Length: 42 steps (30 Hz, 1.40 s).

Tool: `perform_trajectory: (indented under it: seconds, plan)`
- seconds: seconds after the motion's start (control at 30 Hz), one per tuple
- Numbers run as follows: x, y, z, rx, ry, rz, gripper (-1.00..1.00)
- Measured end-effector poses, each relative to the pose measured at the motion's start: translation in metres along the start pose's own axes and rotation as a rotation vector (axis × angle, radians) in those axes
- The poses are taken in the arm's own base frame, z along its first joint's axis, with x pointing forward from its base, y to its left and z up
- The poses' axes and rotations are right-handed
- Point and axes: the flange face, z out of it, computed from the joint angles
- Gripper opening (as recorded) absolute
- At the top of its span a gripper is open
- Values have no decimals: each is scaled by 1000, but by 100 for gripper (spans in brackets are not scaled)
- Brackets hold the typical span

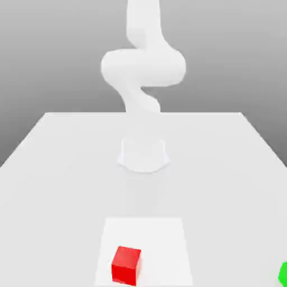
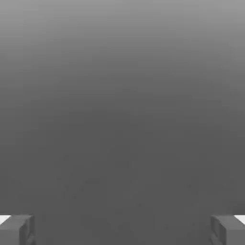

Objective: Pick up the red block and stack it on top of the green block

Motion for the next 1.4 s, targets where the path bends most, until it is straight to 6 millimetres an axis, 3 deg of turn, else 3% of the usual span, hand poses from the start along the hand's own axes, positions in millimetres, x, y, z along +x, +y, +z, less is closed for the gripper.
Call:
perform_trajectory:
  seconds: [0.23, 0.47, 0.67, 0.87, 0.97, 1.0, 1.23, 1.4]
  plan:
    - [-11, 24, 141, -165, -128, 49, 0]
    - [-46, 75, 265, -326, -254, 99, 0]
    - [-93, 138, 352, -463, -361, 147, 0]
    - [-148, 199, 418, -566, -447, 180, 0]
    - [-166, 219, 447, -571, -450, 181, 0]
    - [-171, 223, 453, -571, -451, 181, -100]
    - [-171, 223, 453, -571, -450, 182, -100]
    - [-148, 194, 414, -569, -454, 171, -100]
